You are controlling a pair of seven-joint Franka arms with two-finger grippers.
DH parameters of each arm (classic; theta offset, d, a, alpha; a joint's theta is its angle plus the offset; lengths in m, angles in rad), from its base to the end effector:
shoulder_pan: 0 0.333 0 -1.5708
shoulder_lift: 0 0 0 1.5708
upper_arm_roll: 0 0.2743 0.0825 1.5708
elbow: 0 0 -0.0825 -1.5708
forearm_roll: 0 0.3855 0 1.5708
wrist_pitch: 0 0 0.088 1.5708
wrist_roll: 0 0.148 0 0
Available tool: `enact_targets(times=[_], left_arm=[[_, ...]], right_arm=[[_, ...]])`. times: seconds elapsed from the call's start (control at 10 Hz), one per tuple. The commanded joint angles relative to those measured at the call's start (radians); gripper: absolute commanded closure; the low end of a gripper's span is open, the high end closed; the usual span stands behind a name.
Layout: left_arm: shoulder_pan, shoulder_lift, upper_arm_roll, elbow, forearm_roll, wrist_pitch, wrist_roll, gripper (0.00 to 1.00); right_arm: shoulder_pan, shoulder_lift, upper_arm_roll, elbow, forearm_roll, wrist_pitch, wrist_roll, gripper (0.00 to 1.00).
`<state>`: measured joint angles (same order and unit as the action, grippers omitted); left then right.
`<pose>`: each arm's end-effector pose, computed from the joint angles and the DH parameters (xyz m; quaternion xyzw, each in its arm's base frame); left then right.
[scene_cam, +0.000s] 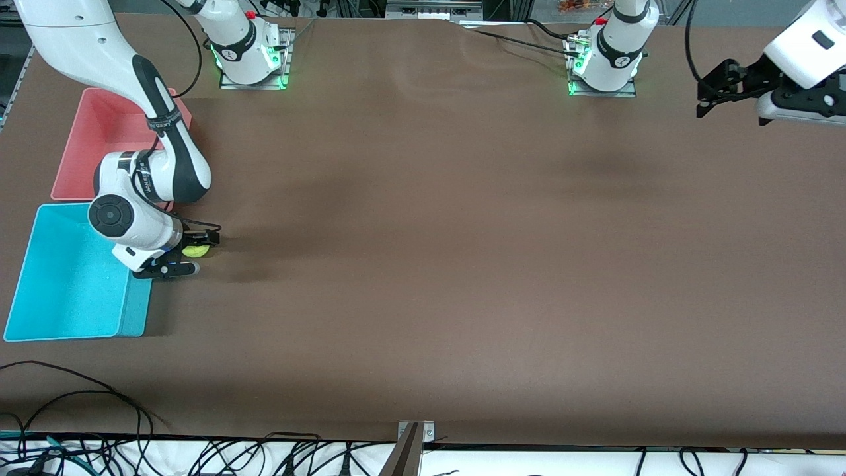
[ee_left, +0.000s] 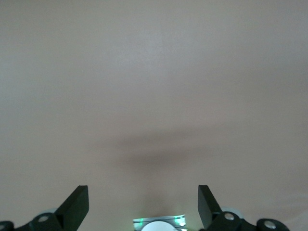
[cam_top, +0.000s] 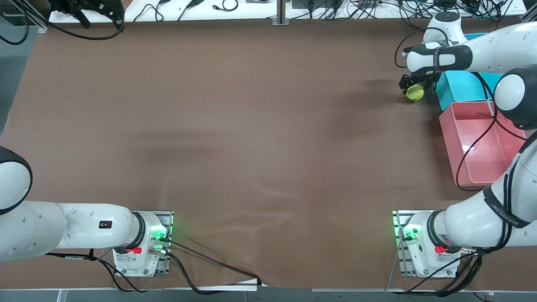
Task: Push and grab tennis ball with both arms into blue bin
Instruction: 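Grasp the tennis ball with the right gripper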
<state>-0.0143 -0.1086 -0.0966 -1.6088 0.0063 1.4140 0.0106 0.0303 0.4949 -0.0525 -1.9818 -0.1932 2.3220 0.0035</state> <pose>0.5028 -0.0572 0.5688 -0.9972 0.0598 0.0429 0.0105 0.5703 -0.0235 0.1241 0.9921 0.0605 -0.0780 0.0771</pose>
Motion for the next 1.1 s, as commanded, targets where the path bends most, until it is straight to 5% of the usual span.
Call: enact_targets(times=[0.0, 0.1, 0.2, 0.4, 0.8, 1.0], left_arm=[[-0.065, 0.087, 0.032, 0.119, 0.014, -0.067, -0.110, 0.00], [-0.065, 0.095, 0.032, 0.136, 0.005, -0.079, -0.110, 0.00], [-0.065, 0.105, 0.037, 0.151, -0.027, -0.087, -0.124, 0.00], [-0.056, 0.106, 0.060, 0.164, -0.028, -0.115, -0.141, 0.00], [-0.065, 0.113, 0.058, 0.168, -0.017, -0.112, -0.141, 0.00], [-0.058, 0.115, 0.058, 0.168, -0.017, -0.112, -0.139, 0.00]], right_arm=[[0.005, 0.022, -0.001, -0.025, -0.034, 0.053, 0.018, 0.51], [0.005, 0.022, -0.001, -0.023, -0.034, 0.050, 0.007, 0.74], [0.005, 0.018, -0.001, -0.019, -0.034, 0.046, 0.003, 0.87], [0.005, -0.011, 0.002, 0.023, -0.031, 0.007, 0.006, 0.95], [-0.022, -0.044, -0.007, 0.282, -0.012, -0.301, -0.057, 0.95], [-0.114, -0.064, -0.009, 0.299, 0.065, -0.369, -0.231, 0.92]])
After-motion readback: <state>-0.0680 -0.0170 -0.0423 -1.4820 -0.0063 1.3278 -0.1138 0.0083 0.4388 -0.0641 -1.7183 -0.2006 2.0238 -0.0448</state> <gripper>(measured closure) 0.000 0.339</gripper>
